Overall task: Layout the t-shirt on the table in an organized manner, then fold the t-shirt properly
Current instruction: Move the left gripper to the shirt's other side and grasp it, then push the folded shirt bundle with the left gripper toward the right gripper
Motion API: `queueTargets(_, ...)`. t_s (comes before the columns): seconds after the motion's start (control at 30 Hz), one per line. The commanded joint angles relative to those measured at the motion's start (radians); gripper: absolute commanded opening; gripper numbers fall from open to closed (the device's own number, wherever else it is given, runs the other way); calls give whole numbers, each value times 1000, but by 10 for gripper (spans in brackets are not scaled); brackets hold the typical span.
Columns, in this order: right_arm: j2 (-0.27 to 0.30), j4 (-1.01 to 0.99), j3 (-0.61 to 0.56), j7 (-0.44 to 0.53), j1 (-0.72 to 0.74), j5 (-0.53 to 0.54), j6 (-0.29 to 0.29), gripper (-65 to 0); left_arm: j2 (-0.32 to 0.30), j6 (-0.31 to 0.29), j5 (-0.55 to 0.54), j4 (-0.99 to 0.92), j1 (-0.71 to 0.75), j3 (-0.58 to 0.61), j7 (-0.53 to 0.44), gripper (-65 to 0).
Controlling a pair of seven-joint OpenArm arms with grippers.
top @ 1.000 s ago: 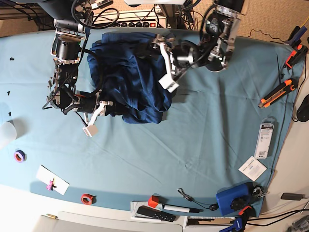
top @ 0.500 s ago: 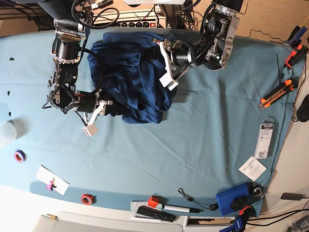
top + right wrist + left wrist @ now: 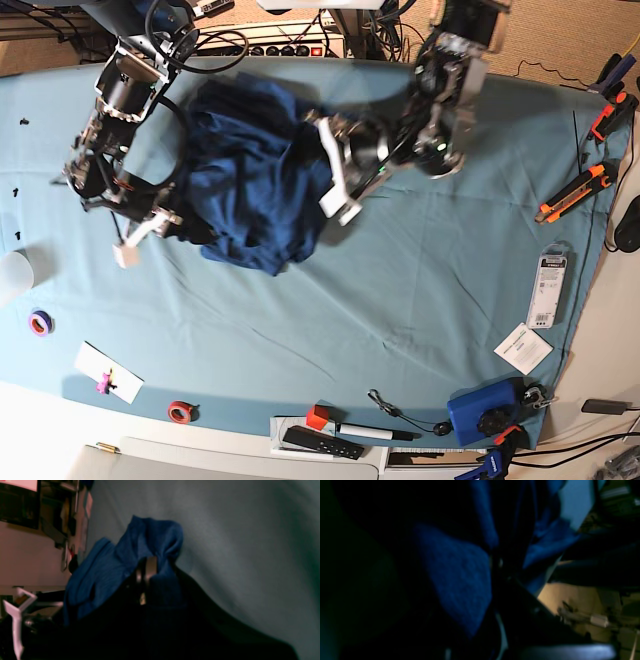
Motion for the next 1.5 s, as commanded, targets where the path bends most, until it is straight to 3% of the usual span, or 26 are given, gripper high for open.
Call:
queueTargets(0.0, 15, 17, 22, 10, 3, 18, 4, -650, 18, -7, -4, 16, -23, 19, -22, -650)
queueTargets(0.1, 15, 17, 74, 10, -30, 52, 4, -650, 42, -4, 48, 2, -61, 101, -41, -650)
queueTargets(0.2, 19, 19, 122, 10, -71, 75, 5, -650, 68, 65, 128, -27, -110, 212, -83, -650)
queueTargets(0.3, 35, 44, 170, 10, -122, 108, 9, -650, 93, 98, 180, -68, -172, 302, -105, -650)
queueTargets(0.47, 67, 129, 268, 10, -225, 149, 9, -650, 113, 136, 188, -144, -269, 397, -156, -650)
queueTargets(0.6, 66, 199, 378, 10, -306, 178, 9, -650, 157, 140, 216, -233, -320, 424, -179, -650)
queueTargets(0.97, 64, 241, 680, 10, -404, 287, 9, -650, 159, 134, 229, -388, -373, 431, -254, -650)
queueTargets(1.2, 64, 241, 698, 10, -404, 288, 9, -650, 159, 134, 183, -388, -374, 454, -254, -650)
queueTargets(1.37, 44, 241, 698, 10, -404, 291, 9, -650, 159, 138, 198, -388, -383, 555, -254, -650)
queueTargets(1.47, 19, 241, 698, 10, -404, 291, 9, -650, 159, 173, 241, -388, -411, 632, -259, -650)
